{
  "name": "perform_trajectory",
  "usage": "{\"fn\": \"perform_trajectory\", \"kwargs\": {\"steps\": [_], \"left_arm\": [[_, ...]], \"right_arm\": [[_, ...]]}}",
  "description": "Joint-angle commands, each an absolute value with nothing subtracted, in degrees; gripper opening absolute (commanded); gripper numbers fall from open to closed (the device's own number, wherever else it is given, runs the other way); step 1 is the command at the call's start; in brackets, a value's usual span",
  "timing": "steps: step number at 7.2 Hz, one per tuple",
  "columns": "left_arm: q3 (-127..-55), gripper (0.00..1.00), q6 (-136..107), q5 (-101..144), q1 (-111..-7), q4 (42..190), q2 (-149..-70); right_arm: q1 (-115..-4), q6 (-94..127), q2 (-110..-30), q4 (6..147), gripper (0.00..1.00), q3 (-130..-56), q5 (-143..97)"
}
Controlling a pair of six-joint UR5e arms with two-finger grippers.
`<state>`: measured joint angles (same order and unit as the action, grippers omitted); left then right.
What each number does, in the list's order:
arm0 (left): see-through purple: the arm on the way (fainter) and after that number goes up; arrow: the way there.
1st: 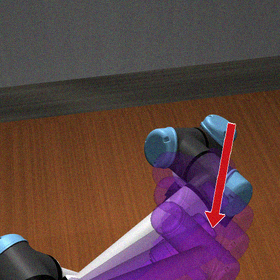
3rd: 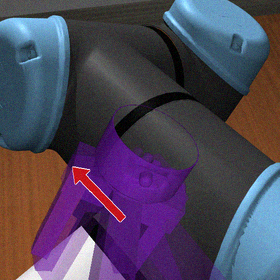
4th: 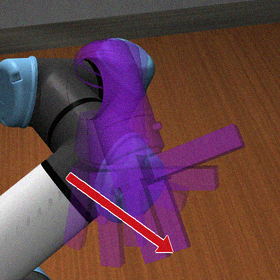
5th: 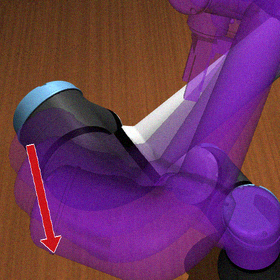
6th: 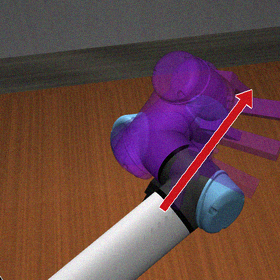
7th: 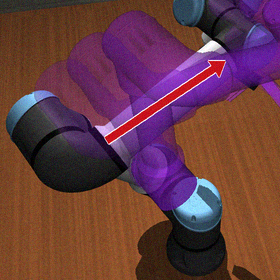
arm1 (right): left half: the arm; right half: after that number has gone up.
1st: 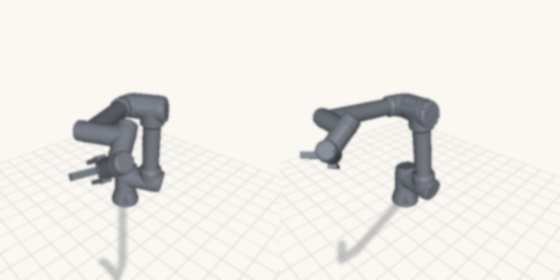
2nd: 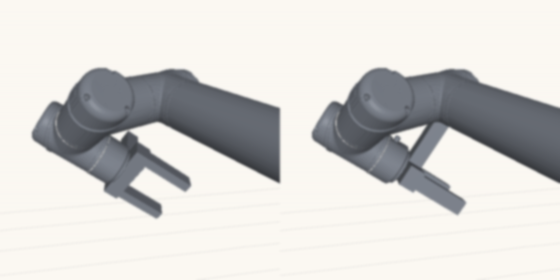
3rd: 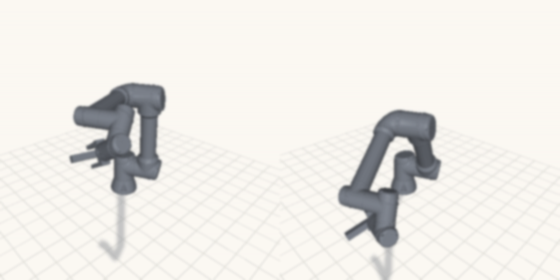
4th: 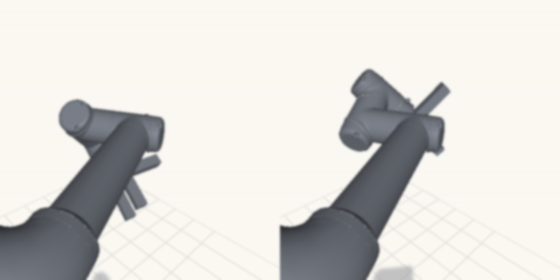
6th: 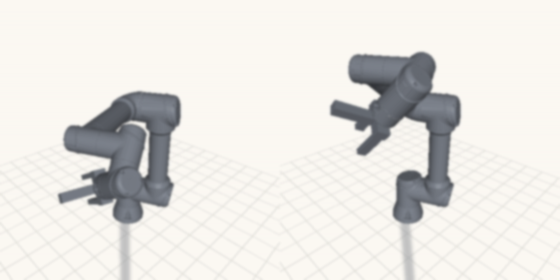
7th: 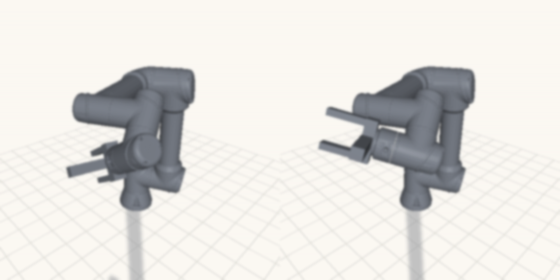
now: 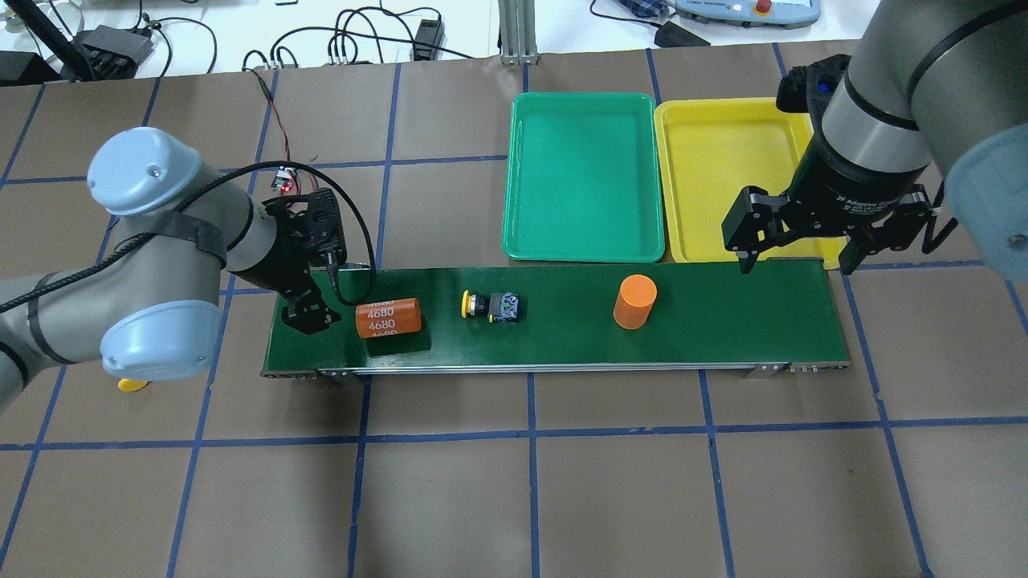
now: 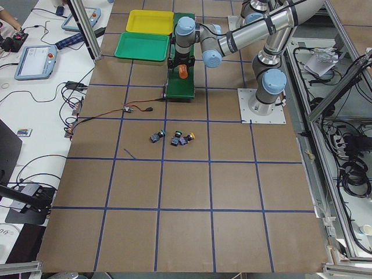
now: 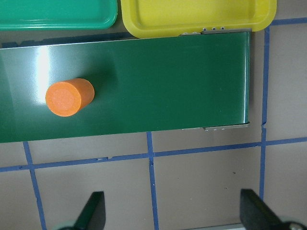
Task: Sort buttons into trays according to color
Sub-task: 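Lay the orange cylinder on the belt and release it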
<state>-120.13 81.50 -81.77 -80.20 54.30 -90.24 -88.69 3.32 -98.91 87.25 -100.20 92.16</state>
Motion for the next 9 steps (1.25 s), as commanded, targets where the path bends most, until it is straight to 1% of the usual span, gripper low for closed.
{"fn": "perform_trajectory", "kwargs": {"steps": [1, 3, 4, 5, 7, 8, 9], "left_arm": [[-120.06, 0.93, 81.39, -81.82, -67.64, 53.79, -89.82], [-119.89, 0.94, 81.55, -75.55, -56.75, 51.79, -94.28], [-119.71, 0.96, 83.48, -75.67, -54.60, 46.20, -96.74], [-118.23, 0.96, 92.20, -76.11, -54.49, 43.01, -100.33], [-108.16, 0.96, 118.78, -78.90, -54.40, 43.07, -108.24], [-103.84, 0.95, 129.18, -84.67, -54.32, 44.81, -110.89], [-101.62, 0.95, 141.12, -85.42, -54.32, 47.52, -113.96]], "right_arm": [[-88.77, 7.87, -99.40, 87.10, 1.00, -100.28, 92.11], [-88.77, 25.04, -100.89, 87.88, 1.00, -100.28, 91.85], [-88.77, 34.62, -100.90, 87.98, 1.00, -100.37, 92.11], [-88.77, 40.98, -100.46, 87.98, 1.00, -100.37, 92.11], [-88.86, 48.22, -100.63, 87.98, 1.00, -100.37, 91.67], [-88.86, 51.38, -100.55, 87.89, 1.00, -100.37, 91.76], [-88.86, 53.16, -100.29, 87.89, 1.00, -100.37, 91.76]]}}
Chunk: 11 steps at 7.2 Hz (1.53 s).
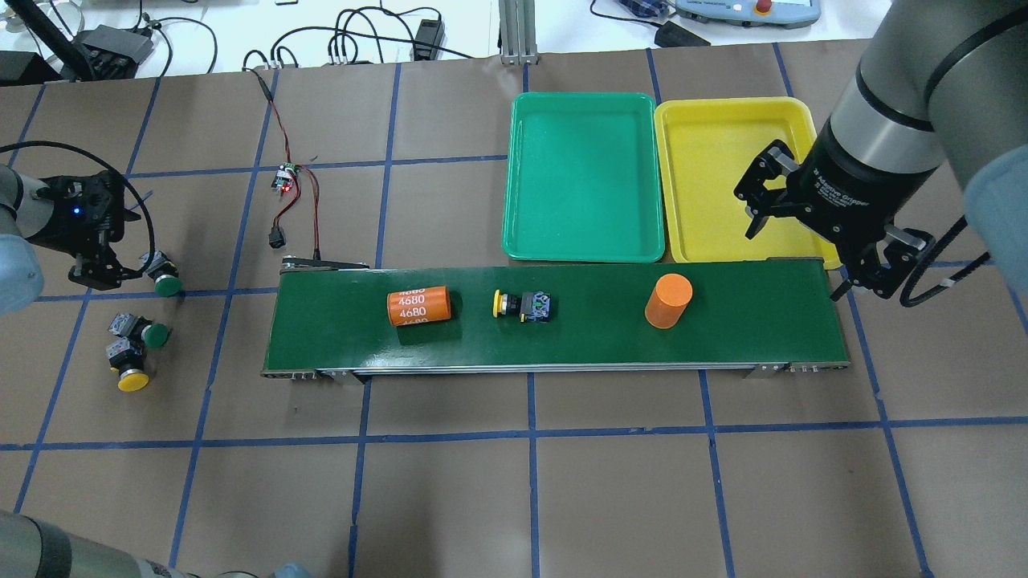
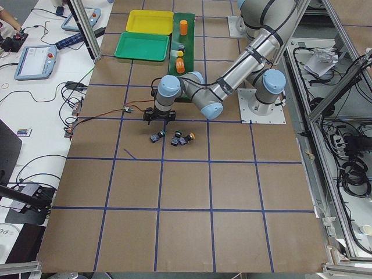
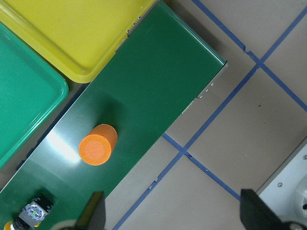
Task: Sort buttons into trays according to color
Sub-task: 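Grasp a green button with the left gripper while the right gripper lowers toward the belt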
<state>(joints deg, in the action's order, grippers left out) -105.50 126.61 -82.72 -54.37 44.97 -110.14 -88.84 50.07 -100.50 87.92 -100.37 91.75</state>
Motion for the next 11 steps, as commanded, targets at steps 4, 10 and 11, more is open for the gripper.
{"fn": "perform_trajectory", "kwargs": {"steps": [4, 10, 11], "left_arm": [[-101.25, 0.92, 144.05, -86.49, -55.02, 46.59, -119.87], [-102.47, 0.00, 138.74, -84.29, -55.81, 45.42, -116.57], [-104.39, 0.00, 130.77, -84.29, -57.90, 48.92, -113.24]], "right_arm": [[-88.95, 56.93, -99.41, 89.72, 1.00, -102.30, 91.58], [-92.45, 70.46, -97.21, 93.85, 1.00, -102.66, 85.87], [-93.68, 71.01, -96.25, 94.30, 1.00, -103.27, 85.96]]}}
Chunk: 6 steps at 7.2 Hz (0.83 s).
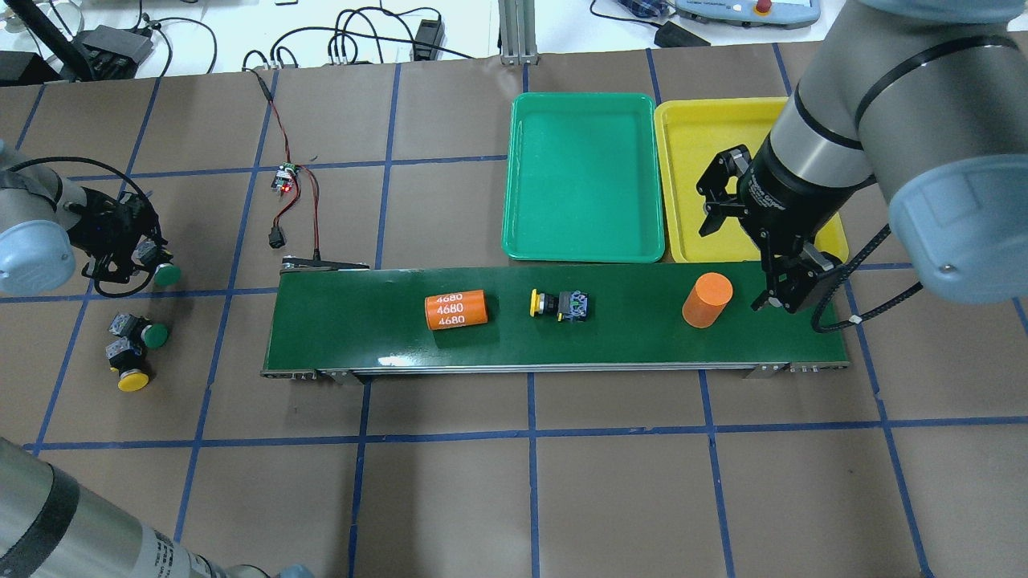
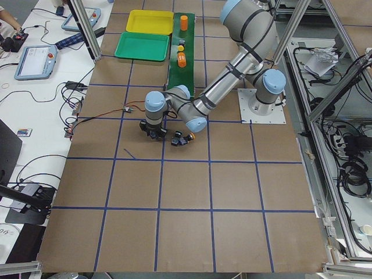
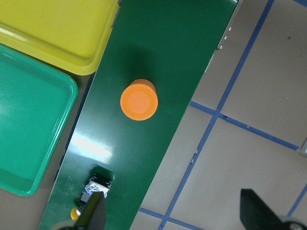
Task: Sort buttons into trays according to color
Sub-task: 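Grasp a green button with the left gripper while the right gripper lowers toward the belt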
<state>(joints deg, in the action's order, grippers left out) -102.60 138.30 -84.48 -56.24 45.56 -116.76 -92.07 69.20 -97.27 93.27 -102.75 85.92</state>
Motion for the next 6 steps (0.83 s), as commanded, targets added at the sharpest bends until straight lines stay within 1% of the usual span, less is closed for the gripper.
{"fn": "perform_trajectory", "kwargs": {"steps": [1, 3, 4, 5, 6], "left_arm": [[-107.11, 0.00, 123.91, -84.29, -62.27, 50.00, -109.20], [-114.65, 0.00, 109.42, -83.85, -70.09, 50.01, -101.64], [-116.26, 0.00, 100.90, -84.46, -75.18, 49.57, -99.77], [-116.37, 0.00, 91.94, -84.64, -79.85, 49.92, -98.71], [-116.54, 0.00, 88.45, -84.64, -84.50, 50.01, -98.09]], "right_arm": [[-94.21, 74.06, -95.81, 94.31, 1.00, -103.79, 85.87], [-95.18, 75.58, -92.39, 95.44, 1.00, -104.85, 85.87], [-95.27, 76.98, -91.42, 97.62, 1.00, -104.94, 85.78], [-95.19, 77.08, -88.19, 100.17, 1.00, -104.94, 85.87], [-95.27, 78.30, -85.11, 104.98, 1.00, -104.94, 86.04]]}}
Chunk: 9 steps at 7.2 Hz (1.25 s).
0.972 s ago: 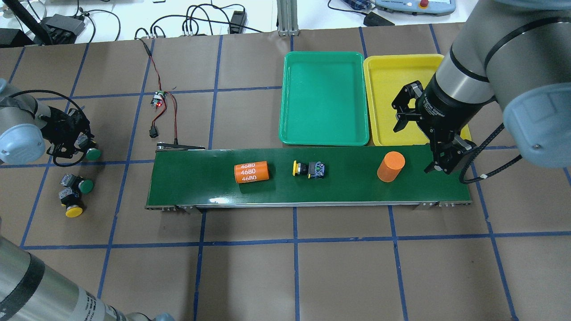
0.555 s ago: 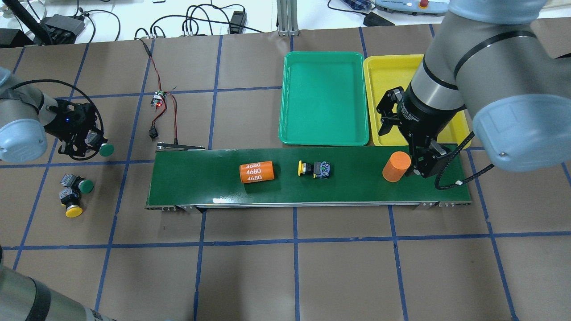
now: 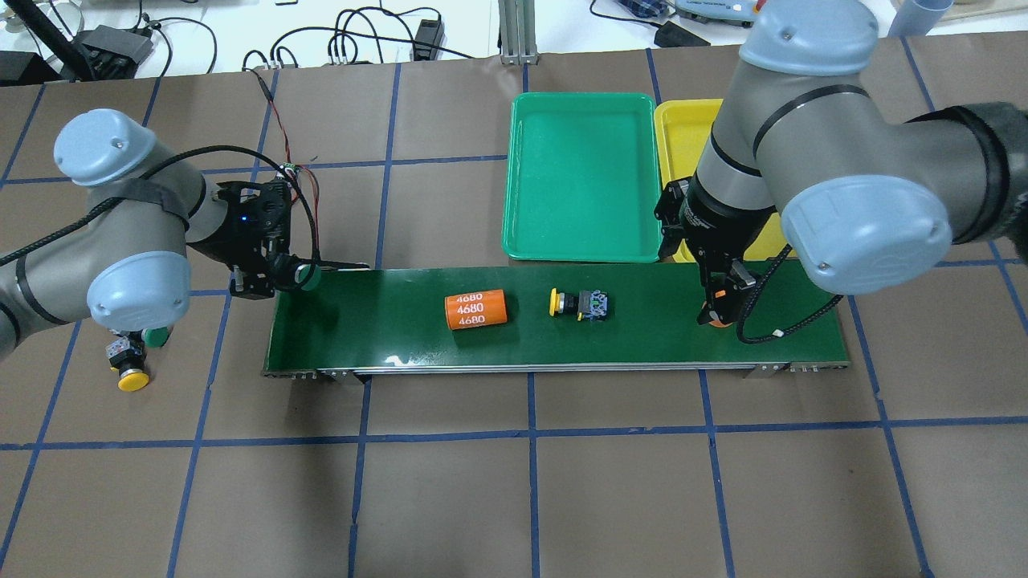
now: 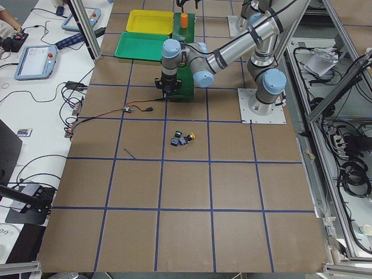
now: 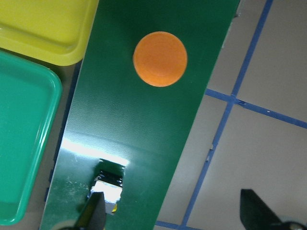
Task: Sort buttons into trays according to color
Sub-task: 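Place the green button on the belt while the right gripper grasps the yellow button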
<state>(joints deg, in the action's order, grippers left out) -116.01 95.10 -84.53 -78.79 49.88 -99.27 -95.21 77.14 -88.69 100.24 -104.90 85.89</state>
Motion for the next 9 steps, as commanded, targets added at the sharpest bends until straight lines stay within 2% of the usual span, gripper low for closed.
{"fn": "perform_trajectory", "kwargs": {"steps": [1, 2, 3, 4, 5, 7, 9], "left_arm": [[-117.07, 0.00, 85.98, -84.64, -87.86, 50.01, -97.82], [-118.81, 0.00, 80.30, -84.73, -89.37, 50.10, -97.82], [-121.35, 0.23, 77.81, -84.55, -90.08, 49.14, -97.21], [-122.77, 0.69, 74.91, -84.55, -90.09, 49.22, -96.42], [-122.96, 0.92, 73.49, -84.46, -89.91, 49.13, -96.33], [-122.35, 0.92, 73.65, -84.73, -85.03, 49.13, -95.45], [-121.91, 0.96, 74.96, -84.29, -68.12, 49.04, -94.84]], "right_arm": [[-95.45, 80.75, -84.21, 105.46, 1.00, -104.94, 85.87], [-95.88, 80.86, -83.16, 105.56, 1.00, -105.12, 85.70], [-95.89, 80.86, -81.67, 105.64, 1.00, -105.20, 85.78], [-95.98, 81.73, -80.78, 105.82, 1.00, -105.21, 85.69], [-95.98, 83.04, -79.64, 107.91, 1.00, -105.21, 85.00], [-97.20, 88.66, -77.35, 109.86, 1.00, -105.21, 82.27], [-97.56, 88.68, -76.29, 109.86, 1.00, -105.99, 82.18]]}}
